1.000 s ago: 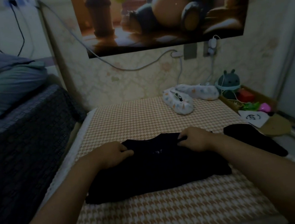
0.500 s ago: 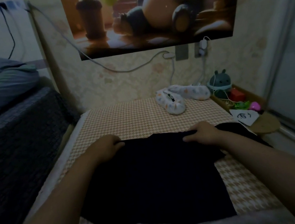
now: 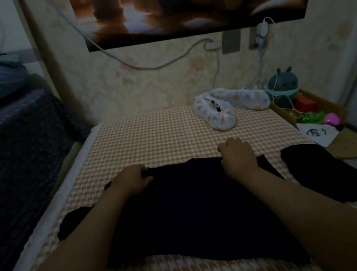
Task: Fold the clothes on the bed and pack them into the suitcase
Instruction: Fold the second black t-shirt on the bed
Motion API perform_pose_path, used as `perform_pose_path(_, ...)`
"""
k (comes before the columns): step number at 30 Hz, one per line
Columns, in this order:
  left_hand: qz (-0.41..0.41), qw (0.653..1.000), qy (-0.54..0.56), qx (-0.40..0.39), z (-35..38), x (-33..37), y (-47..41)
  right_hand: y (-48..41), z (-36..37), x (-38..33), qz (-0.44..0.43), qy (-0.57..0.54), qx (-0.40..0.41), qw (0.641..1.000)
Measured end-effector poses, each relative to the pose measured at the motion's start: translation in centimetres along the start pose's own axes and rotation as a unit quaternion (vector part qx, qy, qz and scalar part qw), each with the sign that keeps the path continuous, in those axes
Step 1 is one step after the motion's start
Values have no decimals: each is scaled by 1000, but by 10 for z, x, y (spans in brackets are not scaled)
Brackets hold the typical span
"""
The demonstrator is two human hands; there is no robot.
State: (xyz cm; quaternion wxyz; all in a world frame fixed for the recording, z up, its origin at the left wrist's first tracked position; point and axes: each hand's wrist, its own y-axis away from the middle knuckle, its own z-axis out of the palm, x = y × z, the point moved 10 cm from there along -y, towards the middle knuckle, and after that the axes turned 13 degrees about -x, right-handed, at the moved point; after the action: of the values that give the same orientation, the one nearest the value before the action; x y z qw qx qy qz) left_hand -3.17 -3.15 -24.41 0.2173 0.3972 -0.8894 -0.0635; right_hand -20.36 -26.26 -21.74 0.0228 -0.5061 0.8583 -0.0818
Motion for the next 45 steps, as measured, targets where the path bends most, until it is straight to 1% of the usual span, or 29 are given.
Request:
perform_pose_path(2, -12, 999, 35, -40, 0, -13, 1, -1, -11, -29, -58, -2, 46, 997)
perform_pose_path(3, -14, 997, 48, -57, -4, -17, 4, -3, -15, -50, -106, -26, 40, 993)
perform_pose_path(5, -3, 992, 75, -98, -12, -20, 17, -2, -17, -100, -197, -88, -17, 976)
perform_pose_path(6, 18, 988, 95, -121, -14, -15, 26, 0, -14, -124, -223, -123, -60, 965)
perform_pose_path(8, 67, 979, 130, -141, -21, -2, 45, 4, -3, -161, -240, -158, -151, 946)
perform_pose_path(10, 98, 978, 142, -118, -29, 10, 58, 2, 3, -180, -244, -169, -189, 936)
perform_pose_path(11, 103, 977, 152, -110, -32, 14, 63, 0, 2, -182, -241, -187, -191, 933)
perform_pose_path(14, 87, 975, 161, -124, -34, 1, 70, -6, 3, -173, -211, -231, -188, 931)
perform_pose_path(17, 50, 984, 81, -150, -40, -22, 74, -6, 7, -165, -217, -189, -163, 944)
perform_pose_path(18, 39, 989, 44, -138, -46, -25, 75, -8, 9, -162, -214, -179, -157, 947)
perform_pose_path(19, 21, 995, 14, -97, -59, -29, 73, -9, 11, -159, -207, -174, -151, 951)
perform_pose_path(21, -34, 996, -75, 37, -90, -33, 78, -13, 11, -155, -185, -165, -114, 962)
perform_pose_path(22, -56, 984, -141, 96, -99, -32, 81, -14, 10, -154, -176, -148, -86, 969)
perform_pose_path(23, -59, 969, -205, 129, -99, -29, 79, -13, 8, -155, -171, -119, -55, 977)
perform_pose_path(24, -42, 961, -233, 146, -92, -29, 71, -12, 8, -158, -172, -89, -30, 981)
perform_pose_path(25, -14, 963, -228, 143, -81, -28, 63, -9, 4, -164, -189, -76, -7, 979)
perform_pose_path(26, 12, 973, -198, 115, -67, -31, 55, -6, 0, -172, -220, -76, 8, 972)
perform_pose_path(27, 24, 984, -165, 69, -51, -35, 49, -2, 1, -180, -256, -75, -3, 964)
perform_pose_path(29, 22, 993, -116, -16, -22, -44, 48, 0, 18, -192, -290, -57, -94, 951)
perform_pose_path(30, 28, 994, -96, -33, -13, -48, 53, 2, 28, -193, -285, -34, -144, 947)
perform_pose_path(31, 39, 996, -73, -19, -12, -51, 59, 3, 34, -192, -272, -8, -174, 946)
perform_pose_path(33, 59, 997, -10, 55, -22, -63, 71, 9, 33, -192, -253, 12, -188, 949)
perform_pose_path(36, 3, 990, 29, 137, -42, -77, 106, 26, 9, -201, -251, -19, -155, 955)
perform_pose_path(37, -28, 989, 45, 136, -41, -82, 118, 35, 1, -206, -257, -39, -142, 955)
perform_pose_path(39, -71, 991, 90, 74, -25, -85, 137, 55, -14, -214, -271, -85, -141, 948)
perform_pose_path(41, -85, 986, 146, -8, -1, -80, 157, 77, -24, -220, -282, -119, -174, 936)
perform_pose_path(42, -84, 984, 153, -24, 7, -77, 165, 88, -26, -222, -286, -125, -205, 928)
perform_pose_path(44, -95, 987, 130, -7, 10, -76, 178, 109, -22, -221, -285, -112, -274, 912)
perform_pose_path(45, -114, 985, 123, 27, 8, -84, 181, 118, -18, -220, -283, -88, -304, 905)
